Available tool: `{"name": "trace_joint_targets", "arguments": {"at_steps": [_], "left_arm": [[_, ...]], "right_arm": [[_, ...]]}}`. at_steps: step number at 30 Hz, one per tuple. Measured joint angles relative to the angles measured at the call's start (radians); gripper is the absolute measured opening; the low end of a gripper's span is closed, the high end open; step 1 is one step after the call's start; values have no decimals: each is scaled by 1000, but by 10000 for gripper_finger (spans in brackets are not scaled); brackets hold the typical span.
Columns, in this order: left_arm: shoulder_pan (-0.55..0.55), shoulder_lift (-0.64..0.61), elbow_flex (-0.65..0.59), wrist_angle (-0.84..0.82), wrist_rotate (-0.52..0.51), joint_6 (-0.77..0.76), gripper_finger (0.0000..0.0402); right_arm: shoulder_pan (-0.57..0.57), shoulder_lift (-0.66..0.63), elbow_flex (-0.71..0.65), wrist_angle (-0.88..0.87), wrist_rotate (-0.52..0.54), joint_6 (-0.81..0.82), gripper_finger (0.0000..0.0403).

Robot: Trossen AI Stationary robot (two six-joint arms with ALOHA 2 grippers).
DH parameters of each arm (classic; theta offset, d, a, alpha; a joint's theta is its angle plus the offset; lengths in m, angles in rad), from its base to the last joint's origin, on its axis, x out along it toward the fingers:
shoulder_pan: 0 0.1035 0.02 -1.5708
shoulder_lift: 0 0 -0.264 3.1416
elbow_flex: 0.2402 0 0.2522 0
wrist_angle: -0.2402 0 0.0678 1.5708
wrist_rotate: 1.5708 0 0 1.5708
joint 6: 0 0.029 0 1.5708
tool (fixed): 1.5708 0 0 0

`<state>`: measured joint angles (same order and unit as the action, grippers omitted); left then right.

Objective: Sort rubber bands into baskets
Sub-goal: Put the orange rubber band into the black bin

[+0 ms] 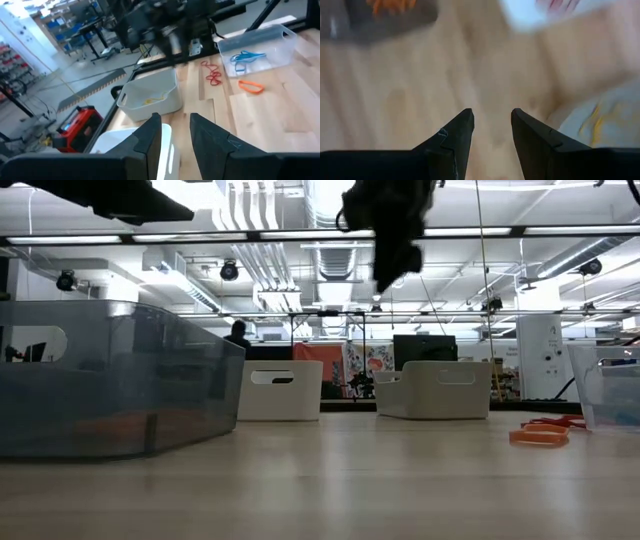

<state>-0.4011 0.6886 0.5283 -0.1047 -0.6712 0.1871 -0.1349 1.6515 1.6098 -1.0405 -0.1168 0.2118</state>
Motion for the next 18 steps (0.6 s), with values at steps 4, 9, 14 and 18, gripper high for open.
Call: {"name": "trace_joint_targets", "arguments": {"at_steps": [4, 9, 14, 18], "left_arm": [[0, -1, 3, -1, 0, 53, 87], [0, -1, 7, -4, 37, 102, 87], [0, -2, 8, -22, 85, 116, 87], [0, -7, 8, -30, 85, 136, 87]], "right_arm": [[110, -19, -5, -127, 3, 56, 130], [248, -6, -17, -182, 70, 40, 129], [345, 21, -45, -181, 128, 47, 129], [388, 33, -94, -170, 161, 86, 120]]}}
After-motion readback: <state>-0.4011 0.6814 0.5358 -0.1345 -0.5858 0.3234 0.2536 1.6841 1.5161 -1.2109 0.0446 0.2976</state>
